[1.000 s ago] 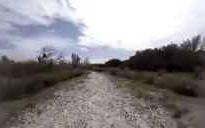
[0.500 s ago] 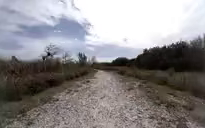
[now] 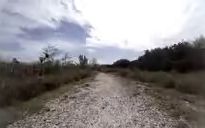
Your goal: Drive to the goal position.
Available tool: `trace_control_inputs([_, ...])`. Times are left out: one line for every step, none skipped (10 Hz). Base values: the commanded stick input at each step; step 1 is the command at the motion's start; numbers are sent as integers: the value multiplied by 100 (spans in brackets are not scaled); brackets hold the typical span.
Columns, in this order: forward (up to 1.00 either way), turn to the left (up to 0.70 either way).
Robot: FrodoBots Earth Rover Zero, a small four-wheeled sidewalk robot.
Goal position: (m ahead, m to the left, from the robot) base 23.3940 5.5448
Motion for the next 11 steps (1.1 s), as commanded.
trace_control_inputs([70, 0])
trace_control_inputs([70, 0])
trace_control_inputs([70, 0])
trace_control_inputs([70, -9])
trace_control_inputs([70, -31])
trace_control_inputs([70, -33])
trace_control_inputs([70, -11])
trace_control_inputs([70, 0])
trace_control_inputs([70, 0])
trace_control_inputs([70, 0])
trace_control_inputs([70, 0])
